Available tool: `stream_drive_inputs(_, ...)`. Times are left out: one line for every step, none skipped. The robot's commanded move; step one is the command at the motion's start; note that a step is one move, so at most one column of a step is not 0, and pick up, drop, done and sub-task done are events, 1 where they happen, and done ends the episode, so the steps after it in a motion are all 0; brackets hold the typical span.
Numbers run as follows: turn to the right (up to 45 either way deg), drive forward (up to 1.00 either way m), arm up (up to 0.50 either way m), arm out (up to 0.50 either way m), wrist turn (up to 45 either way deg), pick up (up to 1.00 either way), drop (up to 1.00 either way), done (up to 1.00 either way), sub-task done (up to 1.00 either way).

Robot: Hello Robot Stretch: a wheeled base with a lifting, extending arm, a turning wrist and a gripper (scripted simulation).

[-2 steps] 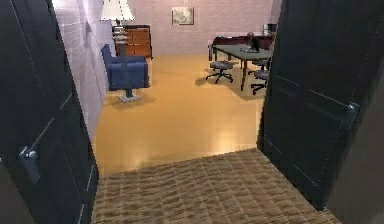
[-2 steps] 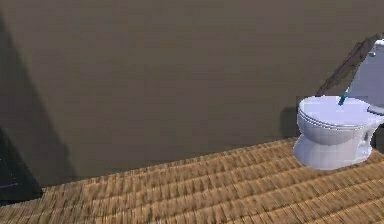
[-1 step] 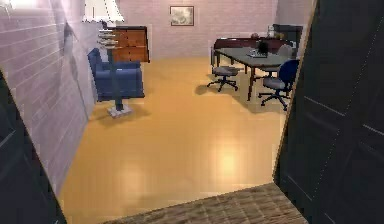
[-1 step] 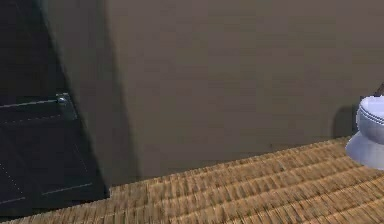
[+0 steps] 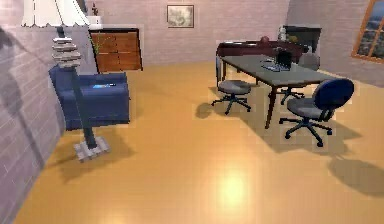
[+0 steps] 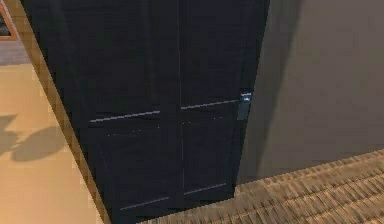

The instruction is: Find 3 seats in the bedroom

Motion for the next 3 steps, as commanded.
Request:
stream_drive_inputs(-6.0,0.00,0.00,0.00,0.0,0.00,0.00,0.00,0.00)
stream_drive_inputs(0.0,0.60,0.00,0.00,0.0,0.00,0.00,0.00,0.00)
stream_drive_inputs(45.0,0.00,0.00,0.00,0.0,0.00,0.00,0.00,0.00)
